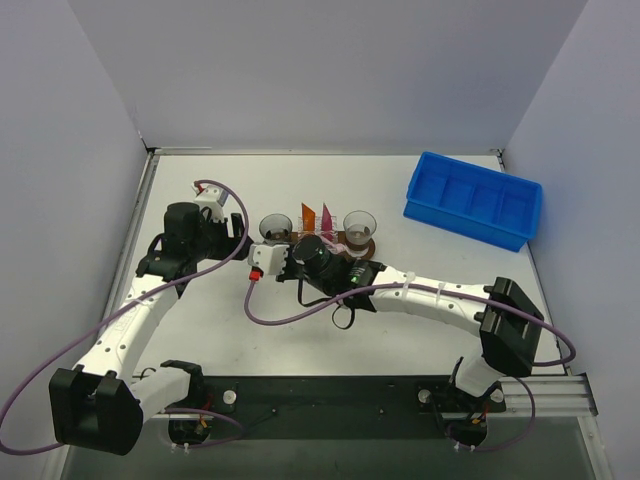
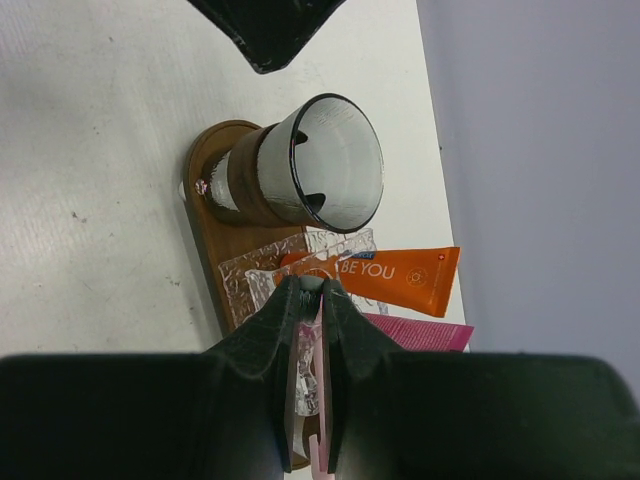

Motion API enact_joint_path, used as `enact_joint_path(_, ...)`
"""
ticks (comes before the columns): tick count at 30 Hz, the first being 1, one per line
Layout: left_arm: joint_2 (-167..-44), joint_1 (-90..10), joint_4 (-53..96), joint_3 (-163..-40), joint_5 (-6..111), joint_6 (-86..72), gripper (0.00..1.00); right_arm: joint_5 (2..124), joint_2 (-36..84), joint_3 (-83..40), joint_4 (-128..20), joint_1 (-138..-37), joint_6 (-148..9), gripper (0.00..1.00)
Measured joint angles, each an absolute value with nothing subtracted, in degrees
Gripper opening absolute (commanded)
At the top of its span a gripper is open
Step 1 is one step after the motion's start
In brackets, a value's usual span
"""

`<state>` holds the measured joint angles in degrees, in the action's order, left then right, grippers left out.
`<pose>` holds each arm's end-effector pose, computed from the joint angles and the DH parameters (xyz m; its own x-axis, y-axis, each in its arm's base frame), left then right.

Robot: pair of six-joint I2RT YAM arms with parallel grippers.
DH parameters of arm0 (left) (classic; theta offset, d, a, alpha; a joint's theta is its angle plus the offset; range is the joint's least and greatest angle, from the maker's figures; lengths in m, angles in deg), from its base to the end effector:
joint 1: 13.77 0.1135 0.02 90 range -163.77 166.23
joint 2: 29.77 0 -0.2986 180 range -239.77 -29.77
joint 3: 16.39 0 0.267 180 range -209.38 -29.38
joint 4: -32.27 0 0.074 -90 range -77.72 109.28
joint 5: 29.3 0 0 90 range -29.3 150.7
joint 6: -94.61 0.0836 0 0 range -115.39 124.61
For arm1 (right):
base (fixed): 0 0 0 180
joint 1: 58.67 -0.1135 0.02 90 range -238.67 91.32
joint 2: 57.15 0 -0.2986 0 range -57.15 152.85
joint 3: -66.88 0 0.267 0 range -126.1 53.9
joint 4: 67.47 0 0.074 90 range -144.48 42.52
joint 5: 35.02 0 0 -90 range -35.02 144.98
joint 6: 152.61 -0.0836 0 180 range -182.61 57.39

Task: Prepare toiletry sets of a toothbrush and toothpaste on the tray

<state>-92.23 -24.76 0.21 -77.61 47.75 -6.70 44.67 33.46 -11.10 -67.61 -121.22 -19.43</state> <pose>0.2701 -0.0715 0.2871 -0.6010 -0.0780 -0.7954 0.2568 0.9236 -0.2846 0.2144 0.3803 0.3199 0.4696 -0.5564 -0.6855 -0.6461 0.3125 -0.6963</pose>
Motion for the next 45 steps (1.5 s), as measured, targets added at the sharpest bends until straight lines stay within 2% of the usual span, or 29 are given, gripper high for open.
enact_joint_path(16, -92.2, -24.8, 0.2, -77.6, 47.3, -6.7, 0.79, 44.7, 35.0, -8.8, -71.3, -119.0, -19.9, 0.01)
enact_joint_path(22, -92.2, -24.8, 0.2, -77.6, 47.3, -6.7, 0.79, 44.7, 35.4, -8.5, -71.6, -118.2, -20.8, 0.06)
enact_joint_path(34, -92.4, -24.8, 0.2, -77.6, 47.3, -6.7, 0.79, 44.6, 35.4, -8.1, -72.9, -117.8, -22.1, 0.29)
enact_joint_path(40, -92.5, -24.8, 0.2, -77.6, 47.3, -6.7, 0.79, 44.7, 35.4, -7.3, -73.2, -117.8, -22.3, 0.39)
enact_joint_path(45, -92.5, -24.8, 0.2, -77.6, 47.3, -6.7, 0.79, 44.9, 35.3, -6.8, -73.2, -117.8, -23.1, 0.43)
